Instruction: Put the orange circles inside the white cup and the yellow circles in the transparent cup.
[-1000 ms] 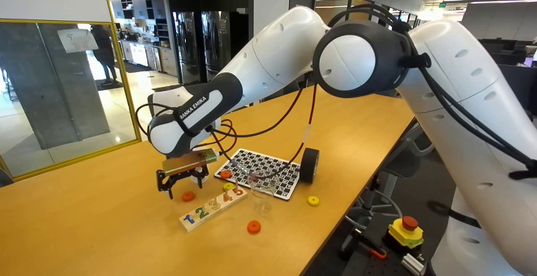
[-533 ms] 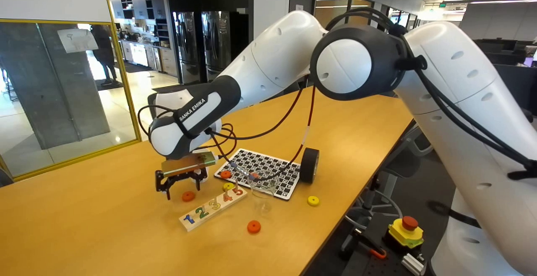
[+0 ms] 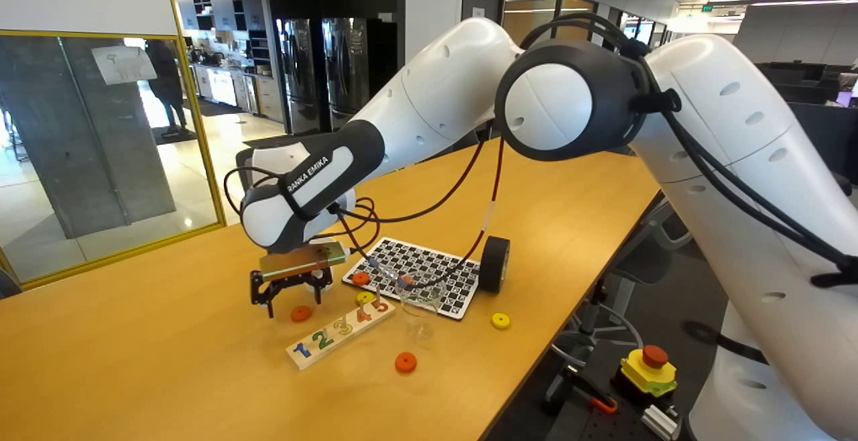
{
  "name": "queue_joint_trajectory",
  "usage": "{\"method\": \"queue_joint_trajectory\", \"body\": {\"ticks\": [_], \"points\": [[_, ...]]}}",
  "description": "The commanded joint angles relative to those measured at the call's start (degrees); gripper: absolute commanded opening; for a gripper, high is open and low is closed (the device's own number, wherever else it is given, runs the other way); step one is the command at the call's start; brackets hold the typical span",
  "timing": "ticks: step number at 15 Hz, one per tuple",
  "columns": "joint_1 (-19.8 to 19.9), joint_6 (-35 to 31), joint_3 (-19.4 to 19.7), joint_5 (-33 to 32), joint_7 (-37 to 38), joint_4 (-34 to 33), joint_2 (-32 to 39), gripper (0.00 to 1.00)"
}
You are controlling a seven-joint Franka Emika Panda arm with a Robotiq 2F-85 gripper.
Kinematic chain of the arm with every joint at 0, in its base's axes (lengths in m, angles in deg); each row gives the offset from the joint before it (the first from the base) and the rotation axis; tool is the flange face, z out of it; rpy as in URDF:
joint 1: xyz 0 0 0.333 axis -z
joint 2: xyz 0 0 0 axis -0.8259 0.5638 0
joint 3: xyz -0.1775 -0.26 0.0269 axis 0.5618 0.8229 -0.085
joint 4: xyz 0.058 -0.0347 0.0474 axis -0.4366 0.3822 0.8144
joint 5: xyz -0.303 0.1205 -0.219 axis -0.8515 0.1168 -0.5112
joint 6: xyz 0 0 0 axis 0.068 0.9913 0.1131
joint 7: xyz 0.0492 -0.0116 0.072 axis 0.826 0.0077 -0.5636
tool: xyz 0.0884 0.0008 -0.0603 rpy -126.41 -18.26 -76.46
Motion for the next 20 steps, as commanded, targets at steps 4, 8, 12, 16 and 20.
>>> {"method": "queue_joint_trajectory", "body": {"ticks": [4, 8, 12, 16, 20], "points": [[-0.70, 0.52, 0.94, 1.33, 0.31, -1.51, 0.86, 1.00], [-1.10, 0.98, 1.39, 0.74, 0.67, -1.60, 1.07, 0.66], [-1.21, 1.77, 1.68, 0.56, 0.78, -1.51, 0.75, 0.34], [-1.38, 4.17, 1.61, 0.31, 0.38, -1.85, -0.01, 0.24], [-2.66, 6.74, 1.18, -0.85, -0.98, -2.54, -2.71, 0.24]]}}
